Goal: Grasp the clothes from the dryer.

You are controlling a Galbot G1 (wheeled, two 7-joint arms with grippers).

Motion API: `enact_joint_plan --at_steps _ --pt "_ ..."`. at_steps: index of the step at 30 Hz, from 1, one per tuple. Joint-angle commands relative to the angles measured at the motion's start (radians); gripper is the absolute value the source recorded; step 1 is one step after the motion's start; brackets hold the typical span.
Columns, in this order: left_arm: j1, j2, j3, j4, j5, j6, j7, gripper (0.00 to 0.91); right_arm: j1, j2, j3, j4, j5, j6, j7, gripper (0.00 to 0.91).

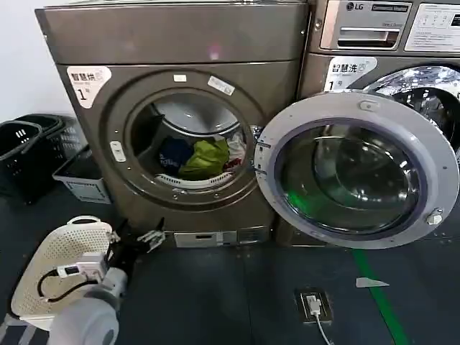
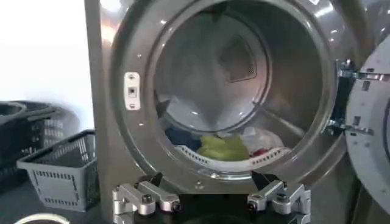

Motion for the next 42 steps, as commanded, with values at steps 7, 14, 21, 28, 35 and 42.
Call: enact_joint_plan --at_steps 7,14,21,28,35,42 --pt "-0.023 -0.004 0.022 0.014 0.006 -0.005 0.000 0.907 0.001 0.002 0.000 0.000 0.000 0.002 -0.002 0.907" --pt "-0.041 -0.008 0.041 0.026 0.014 -0.014 0.002 0.907 0.002 0.002 0.001 -0.001 -0.001 0.003 -0.004 0.907" --pt "-0.053 -0.008 0.052 0.043 0.078 -0.066 0.013 0.907 0.001 0.003 -0.006 -0.002 -0.003 0.038 -0.010 0.907" --pt "-0.056 -0.008 0.060 0.048 0.081 -0.068 0.016 0.907 0.005 0.008 -0.007 0.000 -0.001 0.044 -0.027 0.907" --pt "-0.057 -0.005 0.061 0.046 0.081 -0.068 0.016 0.907 0.002 0.008 -0.007 0.000 0.001 0.064 -0.029 0.907" --pt "-0.055 -0.006 0.060 0.044 0.083 -0.068 0.015 0.907 -0.001 0.008 -0.008 -0.001 0.003 0.069 -0.031 0.907"
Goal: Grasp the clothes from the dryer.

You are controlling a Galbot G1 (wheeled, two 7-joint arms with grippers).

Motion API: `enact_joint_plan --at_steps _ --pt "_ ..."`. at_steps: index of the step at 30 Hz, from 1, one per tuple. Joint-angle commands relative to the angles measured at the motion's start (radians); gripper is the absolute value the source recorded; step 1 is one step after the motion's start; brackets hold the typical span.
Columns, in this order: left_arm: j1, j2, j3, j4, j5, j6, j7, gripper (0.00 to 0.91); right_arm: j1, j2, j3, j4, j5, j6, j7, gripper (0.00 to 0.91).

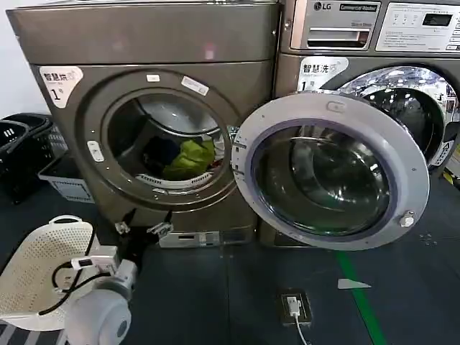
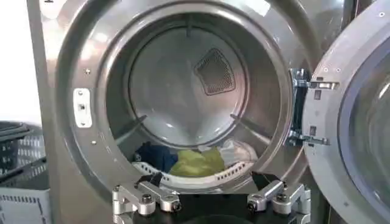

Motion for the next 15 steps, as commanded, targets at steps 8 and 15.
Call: enact_joint_plan --at_steps 8,15 --pt "-0.009 0.004 0.002 0.005 0.008 -0.003 0.001 0.907 -0.003 0.000 0.001 0.001 0.002 0.010 -0.003 0.907" --pt "-0.017 0.000 0.008 0.012 0.012 -0.002 0.001 0.907 -0.003 -0.001 0.003 0.000 0.005 0.010 -0.006 0.907"
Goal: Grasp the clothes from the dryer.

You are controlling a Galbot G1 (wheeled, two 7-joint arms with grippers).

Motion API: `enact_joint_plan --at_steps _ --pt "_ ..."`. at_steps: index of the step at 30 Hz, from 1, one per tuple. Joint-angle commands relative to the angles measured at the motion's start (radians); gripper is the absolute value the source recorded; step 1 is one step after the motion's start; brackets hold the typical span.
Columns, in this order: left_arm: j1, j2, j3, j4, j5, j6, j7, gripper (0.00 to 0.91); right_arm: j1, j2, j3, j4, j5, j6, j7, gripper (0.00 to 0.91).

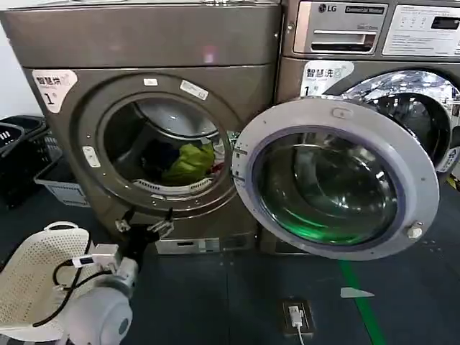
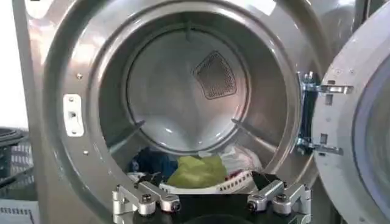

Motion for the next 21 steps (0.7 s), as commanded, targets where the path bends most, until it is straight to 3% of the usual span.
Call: enact_joint_plan --at_steps 1,21 --pt "-0.002 0.000 0.001 0.003 0.003 0.000 0.001 0.907 0.001 0.000 0.001 0.000 0.000 0.002 0.001 0.907" --pt "-0.019 -0.004 0.011 0.016 0.006 0.000 0.002 0.907 0.003 0.001 0.004 0.000 0.014 0.001 -0.008 0.907"
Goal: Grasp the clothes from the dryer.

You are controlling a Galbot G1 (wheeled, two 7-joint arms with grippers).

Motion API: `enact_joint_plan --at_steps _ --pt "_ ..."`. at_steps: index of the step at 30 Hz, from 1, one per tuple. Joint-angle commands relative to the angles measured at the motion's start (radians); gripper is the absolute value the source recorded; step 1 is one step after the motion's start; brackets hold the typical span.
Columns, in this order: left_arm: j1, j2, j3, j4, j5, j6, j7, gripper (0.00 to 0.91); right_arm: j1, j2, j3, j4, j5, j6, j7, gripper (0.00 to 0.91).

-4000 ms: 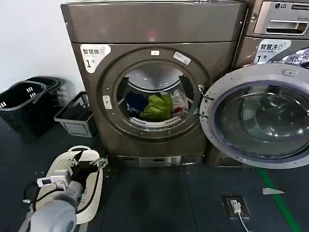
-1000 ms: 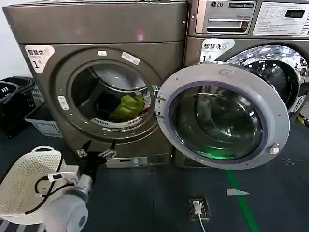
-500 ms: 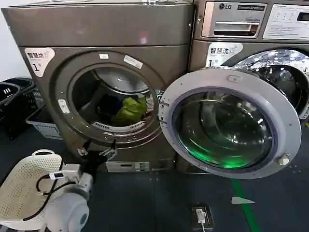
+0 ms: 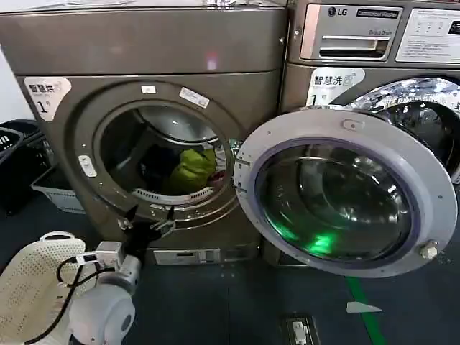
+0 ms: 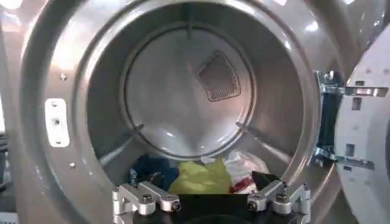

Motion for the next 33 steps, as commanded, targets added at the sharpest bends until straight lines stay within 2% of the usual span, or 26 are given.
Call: enact_joint_plan --at_steps 1,33 --pt "0.001 0.000 0.000 0.000 0.001 0.000 0.000 0.907 0.001 0.000 0.000 0.001 -0.001 -0.001 0.000 0.907" --pt "0.007 0.003 -0.006 -0.010 -0.001 0.003 -0.002 0.907 -0.002 -0.001 -0.003 0.023 0.020 -0.002 -0.022 0.907"
